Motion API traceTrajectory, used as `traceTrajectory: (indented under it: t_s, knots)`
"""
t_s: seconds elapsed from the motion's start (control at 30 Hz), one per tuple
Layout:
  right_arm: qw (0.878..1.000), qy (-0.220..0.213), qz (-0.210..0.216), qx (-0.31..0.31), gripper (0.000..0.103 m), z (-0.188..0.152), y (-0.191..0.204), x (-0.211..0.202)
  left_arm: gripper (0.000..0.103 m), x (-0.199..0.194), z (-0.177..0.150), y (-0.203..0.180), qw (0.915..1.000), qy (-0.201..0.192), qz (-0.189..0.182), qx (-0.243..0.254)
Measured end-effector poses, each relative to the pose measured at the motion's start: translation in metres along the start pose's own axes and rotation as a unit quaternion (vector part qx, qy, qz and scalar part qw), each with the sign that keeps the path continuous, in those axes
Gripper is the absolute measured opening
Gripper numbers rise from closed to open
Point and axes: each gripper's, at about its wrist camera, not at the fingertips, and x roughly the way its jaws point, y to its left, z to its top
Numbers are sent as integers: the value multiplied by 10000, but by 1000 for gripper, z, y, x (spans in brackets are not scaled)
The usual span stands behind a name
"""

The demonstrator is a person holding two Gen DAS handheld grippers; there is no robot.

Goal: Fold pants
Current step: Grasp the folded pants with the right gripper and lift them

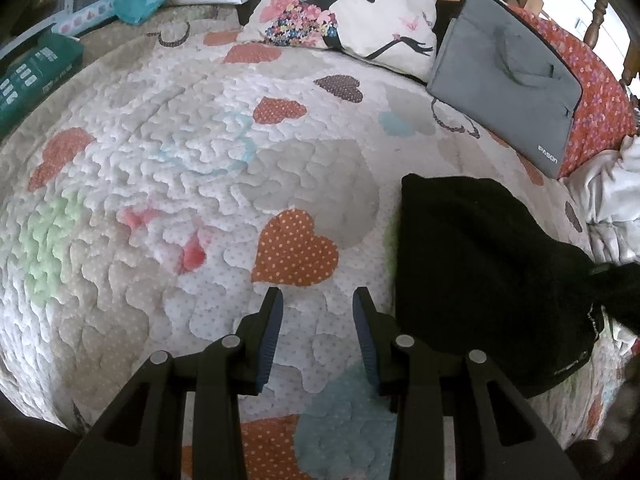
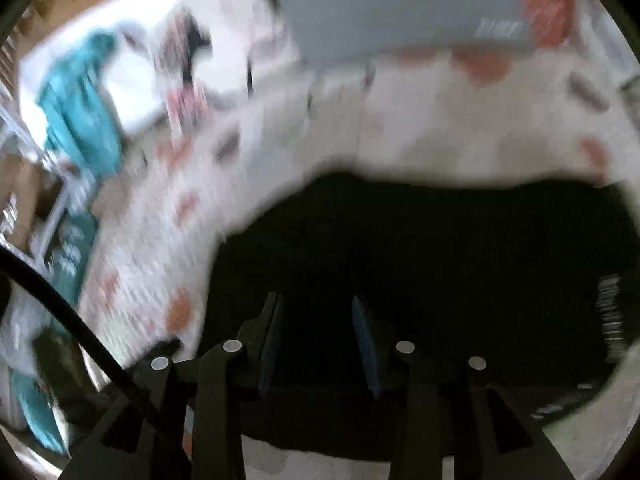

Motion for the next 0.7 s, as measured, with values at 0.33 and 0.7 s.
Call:
traceTrajectory:
  t_s: [0.33,0.7]
  knots:
    - [9765,-1025,-964,1634,33,-35,-144,-112,49,-44,37,-97,9820,-196,-1288,1368]
    - [9500,-768,-196,3021,41,-84,-231,-74,52,23,45,-335,9009,1177,-2427,3401]
